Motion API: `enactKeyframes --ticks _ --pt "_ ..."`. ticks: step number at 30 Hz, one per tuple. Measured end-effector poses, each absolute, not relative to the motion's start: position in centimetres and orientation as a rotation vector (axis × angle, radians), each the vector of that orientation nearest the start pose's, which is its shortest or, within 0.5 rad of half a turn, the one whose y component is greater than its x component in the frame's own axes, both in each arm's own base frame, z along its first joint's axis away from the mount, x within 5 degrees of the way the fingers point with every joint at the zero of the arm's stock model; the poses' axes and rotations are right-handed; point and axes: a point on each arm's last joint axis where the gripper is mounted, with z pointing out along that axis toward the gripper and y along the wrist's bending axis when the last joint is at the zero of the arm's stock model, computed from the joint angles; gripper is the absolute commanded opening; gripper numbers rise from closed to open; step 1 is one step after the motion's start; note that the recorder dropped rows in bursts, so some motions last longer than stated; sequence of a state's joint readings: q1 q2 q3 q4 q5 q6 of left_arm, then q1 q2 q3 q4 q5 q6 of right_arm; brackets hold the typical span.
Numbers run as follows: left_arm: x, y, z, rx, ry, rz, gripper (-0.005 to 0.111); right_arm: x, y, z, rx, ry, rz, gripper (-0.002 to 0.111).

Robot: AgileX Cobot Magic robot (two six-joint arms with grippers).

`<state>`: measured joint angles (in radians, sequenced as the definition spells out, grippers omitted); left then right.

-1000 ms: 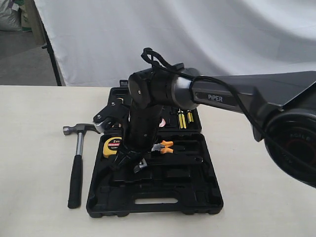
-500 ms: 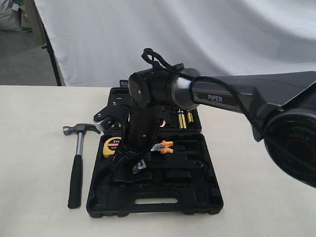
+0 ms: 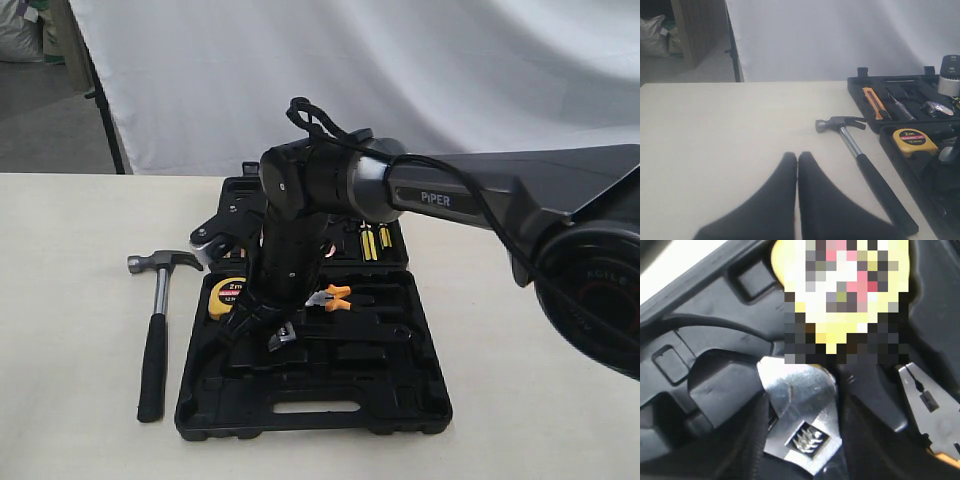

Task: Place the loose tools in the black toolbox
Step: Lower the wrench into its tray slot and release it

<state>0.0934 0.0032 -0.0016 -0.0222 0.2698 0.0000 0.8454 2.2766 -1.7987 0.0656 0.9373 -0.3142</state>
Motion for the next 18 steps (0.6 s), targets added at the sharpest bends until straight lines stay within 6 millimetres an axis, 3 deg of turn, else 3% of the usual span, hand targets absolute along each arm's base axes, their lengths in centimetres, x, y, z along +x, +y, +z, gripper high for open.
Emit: enactKeyframes --ticks 3,6,18 --pt "5.49 0.46 18.91 -0.096 1.753 0.047 0.001 31.17 35.83 14.95 -1.545 2.472 0.171 0.043" --pt "5.49 0.46 18.91 -0.096 1.753 0.047 0.001 31.19 35.83 14.96 -1.531 2.479 0.171 0.053" --pt "5.49 0.46 18.91 -0.096 1.753 0.047 0.001 31.35 35.51 15.50 -1.532 2.468 0.119 0.056"
